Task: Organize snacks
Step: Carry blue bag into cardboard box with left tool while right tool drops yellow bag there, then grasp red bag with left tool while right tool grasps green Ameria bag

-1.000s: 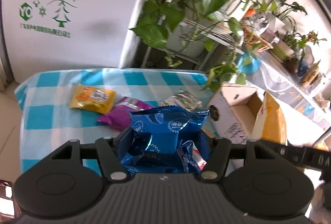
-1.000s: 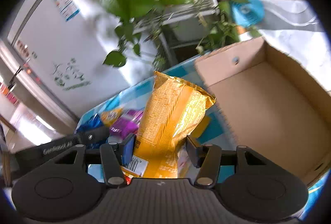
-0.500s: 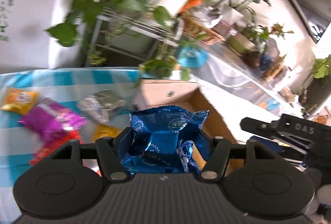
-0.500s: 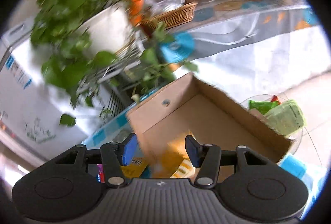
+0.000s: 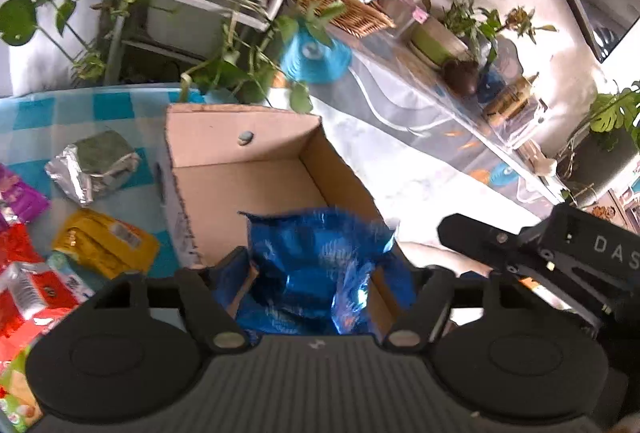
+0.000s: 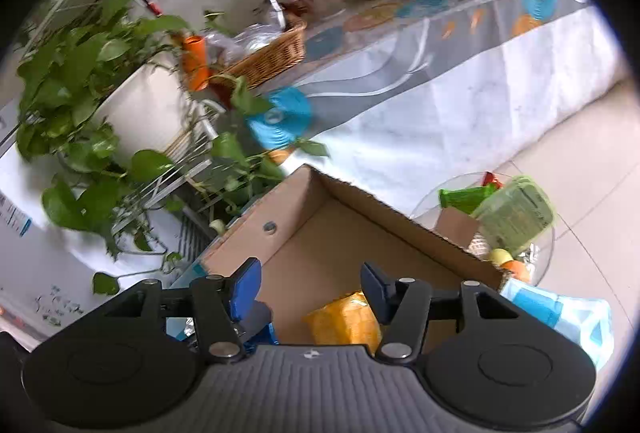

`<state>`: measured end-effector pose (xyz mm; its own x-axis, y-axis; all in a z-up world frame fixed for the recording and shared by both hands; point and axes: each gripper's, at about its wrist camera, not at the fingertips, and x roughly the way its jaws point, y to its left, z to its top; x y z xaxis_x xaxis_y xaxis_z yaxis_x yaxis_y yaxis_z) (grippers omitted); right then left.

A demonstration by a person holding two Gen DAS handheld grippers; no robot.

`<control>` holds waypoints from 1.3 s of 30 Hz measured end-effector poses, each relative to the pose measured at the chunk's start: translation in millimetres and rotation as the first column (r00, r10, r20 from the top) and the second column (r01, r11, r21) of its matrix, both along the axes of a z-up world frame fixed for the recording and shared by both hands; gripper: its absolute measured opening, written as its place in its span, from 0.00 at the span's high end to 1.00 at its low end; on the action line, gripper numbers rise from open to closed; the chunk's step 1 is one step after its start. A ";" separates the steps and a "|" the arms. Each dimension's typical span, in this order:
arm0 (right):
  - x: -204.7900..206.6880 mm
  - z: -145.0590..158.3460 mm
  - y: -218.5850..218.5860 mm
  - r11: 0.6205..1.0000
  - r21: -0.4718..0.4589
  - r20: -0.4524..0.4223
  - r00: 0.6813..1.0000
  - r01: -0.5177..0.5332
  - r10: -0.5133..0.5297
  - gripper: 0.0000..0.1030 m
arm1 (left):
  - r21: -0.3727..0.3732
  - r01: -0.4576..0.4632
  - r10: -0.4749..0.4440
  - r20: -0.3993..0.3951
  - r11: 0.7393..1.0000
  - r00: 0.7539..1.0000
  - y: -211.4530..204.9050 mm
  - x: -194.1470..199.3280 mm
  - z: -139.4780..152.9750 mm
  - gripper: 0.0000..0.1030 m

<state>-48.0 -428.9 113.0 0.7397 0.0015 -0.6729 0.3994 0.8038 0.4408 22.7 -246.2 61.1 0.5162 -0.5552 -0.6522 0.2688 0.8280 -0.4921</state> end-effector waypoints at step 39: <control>32.3 -20.9 102.9 0.915 0.009 -0.031 0.915 -0.403 0.403 0.19 | 0.288 0.039 -0.036 -0.016 0.957 0.999 153.9 -0.6 -31.3 0.11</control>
<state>-15.7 -326.0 92.1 0.6543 0.2969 -0.6955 0.0554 0.8984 0.4356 22.1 -92.3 29.8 0.4906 -0.3618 -0.7927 0.2987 0.9244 -0.2371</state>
